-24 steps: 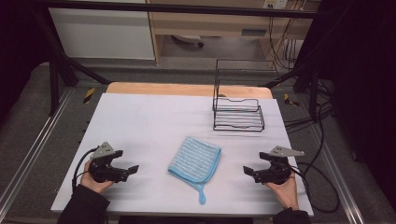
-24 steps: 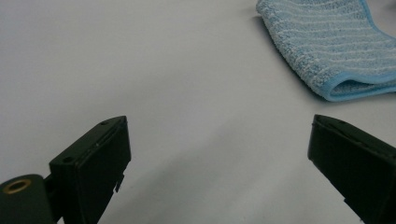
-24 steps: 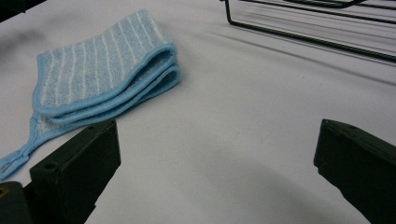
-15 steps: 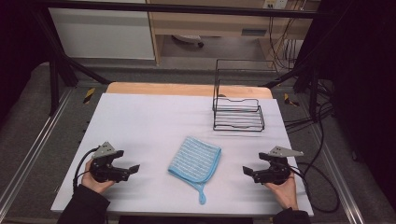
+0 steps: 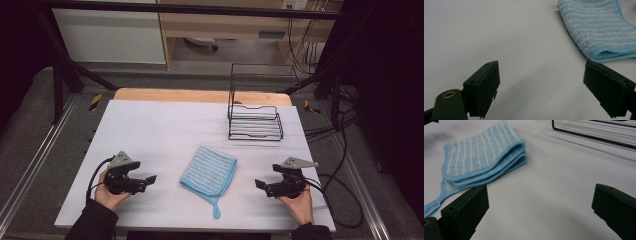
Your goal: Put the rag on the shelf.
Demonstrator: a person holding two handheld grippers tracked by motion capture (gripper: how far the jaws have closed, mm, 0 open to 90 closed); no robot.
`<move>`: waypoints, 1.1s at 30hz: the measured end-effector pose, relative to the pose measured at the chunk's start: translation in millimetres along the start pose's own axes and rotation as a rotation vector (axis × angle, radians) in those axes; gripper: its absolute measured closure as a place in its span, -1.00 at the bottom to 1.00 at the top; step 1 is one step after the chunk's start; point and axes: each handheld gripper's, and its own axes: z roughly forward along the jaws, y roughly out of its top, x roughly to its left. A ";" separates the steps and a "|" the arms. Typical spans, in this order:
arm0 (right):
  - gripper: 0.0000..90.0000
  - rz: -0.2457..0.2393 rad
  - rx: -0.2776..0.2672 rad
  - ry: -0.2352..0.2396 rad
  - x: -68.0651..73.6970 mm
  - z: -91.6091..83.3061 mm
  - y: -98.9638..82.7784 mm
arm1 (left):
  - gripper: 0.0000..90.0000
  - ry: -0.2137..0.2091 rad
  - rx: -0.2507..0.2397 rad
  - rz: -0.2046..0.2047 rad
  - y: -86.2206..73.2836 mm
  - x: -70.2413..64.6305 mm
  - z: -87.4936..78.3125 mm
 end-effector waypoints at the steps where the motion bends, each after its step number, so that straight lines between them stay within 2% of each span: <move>1: -0.96 0.000 0.000 0.000 1.1 0.9 0.3 | -0.66 0.000 0.000 0.000 0.0 0.0 0.0; 13: -0.93 0.010 0.015 0.011 8.2 7.5 1.9 | -0.29 -0.045 0.061 0.033 25.7 -33.4 29.1; 16: -0.92 0.016 0.013 0.013 8.6 7.9 1.9 | -0.18 -0.058 0.071 0.037 35.0 -44.7 39.0; 17: -0.92 0.016 0.013 0.012 8.6 7.8 1.9 | -0.14 -0.058 0.071 0.037 35.0 -44.7 39.0; 19: -0.91 0.018 0.010 0.010 8.7 7.7 1.9 | -0.06 -0.066 0.092 0.032 39.5 -52.9 48.6; 22: -0.90 0.023 0.007 0.009 8.9 7.9 2.0 | 0.04 -0.074 0.106 0.027 40.4 -57.6 55.6; 24: -0.89 0.027 0.006 0.006 9.6 8.6 2.1 | 0.10 -0.074 0.143 0.027 39.6 -63.0 66.4; 29: -0.85 0.015 0.015 0.001 14.1 12.8 4.5 | 0.28 -0.094 0.169 0.003 32.8 -64.5 76.5; 33: -0.78 0.016 0.010 0.007 17.3 16.2 6.9 | 0.40 -0.106 0.179 -0.015 29.0 -63.5 78.5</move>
